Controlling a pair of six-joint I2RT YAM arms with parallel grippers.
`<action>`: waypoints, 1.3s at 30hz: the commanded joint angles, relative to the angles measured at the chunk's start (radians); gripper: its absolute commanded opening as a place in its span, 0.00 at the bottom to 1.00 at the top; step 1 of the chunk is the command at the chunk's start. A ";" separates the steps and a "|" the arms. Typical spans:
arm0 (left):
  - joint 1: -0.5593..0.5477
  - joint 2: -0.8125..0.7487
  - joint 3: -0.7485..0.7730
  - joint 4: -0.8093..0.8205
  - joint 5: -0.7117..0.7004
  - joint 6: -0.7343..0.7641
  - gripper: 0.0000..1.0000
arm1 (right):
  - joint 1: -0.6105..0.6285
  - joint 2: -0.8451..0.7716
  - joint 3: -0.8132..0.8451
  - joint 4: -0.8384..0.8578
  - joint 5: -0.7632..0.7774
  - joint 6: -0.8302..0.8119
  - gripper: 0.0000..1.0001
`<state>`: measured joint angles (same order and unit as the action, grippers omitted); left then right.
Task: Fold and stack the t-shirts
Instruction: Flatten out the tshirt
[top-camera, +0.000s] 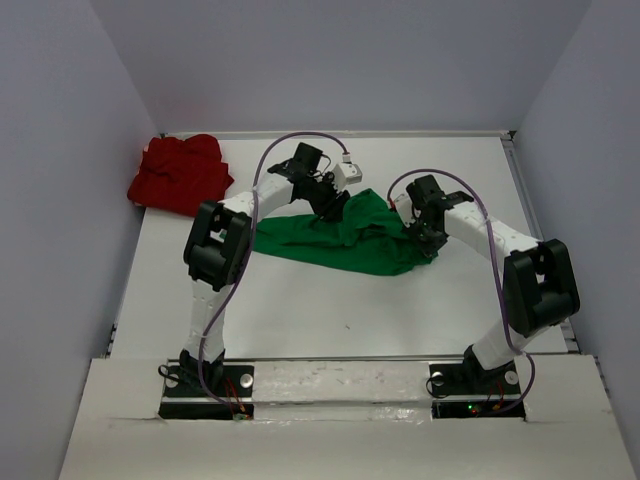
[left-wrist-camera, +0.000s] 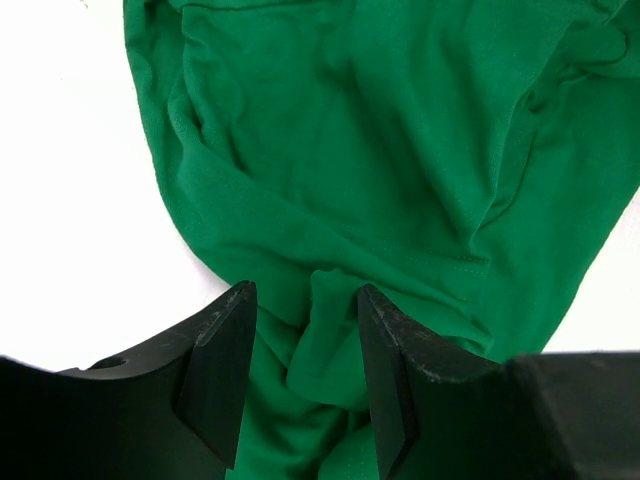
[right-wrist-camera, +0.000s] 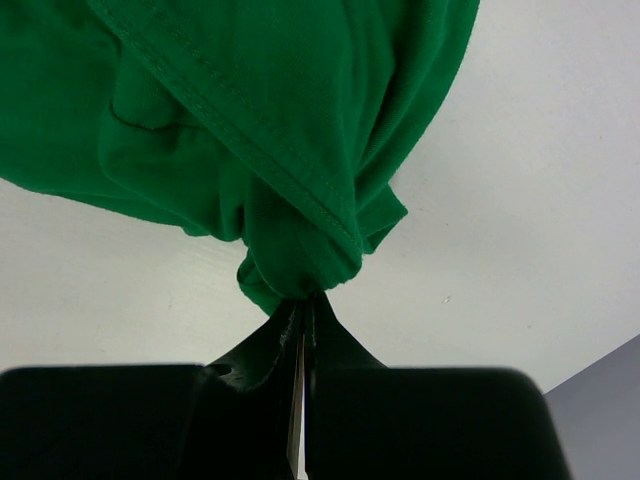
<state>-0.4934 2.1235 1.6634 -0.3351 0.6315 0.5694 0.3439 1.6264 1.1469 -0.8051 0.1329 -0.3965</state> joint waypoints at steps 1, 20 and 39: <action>-0.002 -0.008 0.032 -0.022 0.030 0.010 0.54 | -0.011 0.004 0.000 0.004 -0.022 -0.008 0.00; -0.004 -0.125 -0.054 0.158 -0.150 -0.066 0.00 | -0.011 0.010 -0.004 0.010 0.004 -0.016 0.00; 0.127 -0.381 -0.148 0.409 -0.941 -0.103 0.00 | -0.071 0.085 0.114 0.145 0.195 -0.022 0.00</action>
<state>-0.3634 1.8359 1.5391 -0.0071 -0.1604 0.4271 0.2806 1.6955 1.1984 -0.7185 0.2859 -0.4126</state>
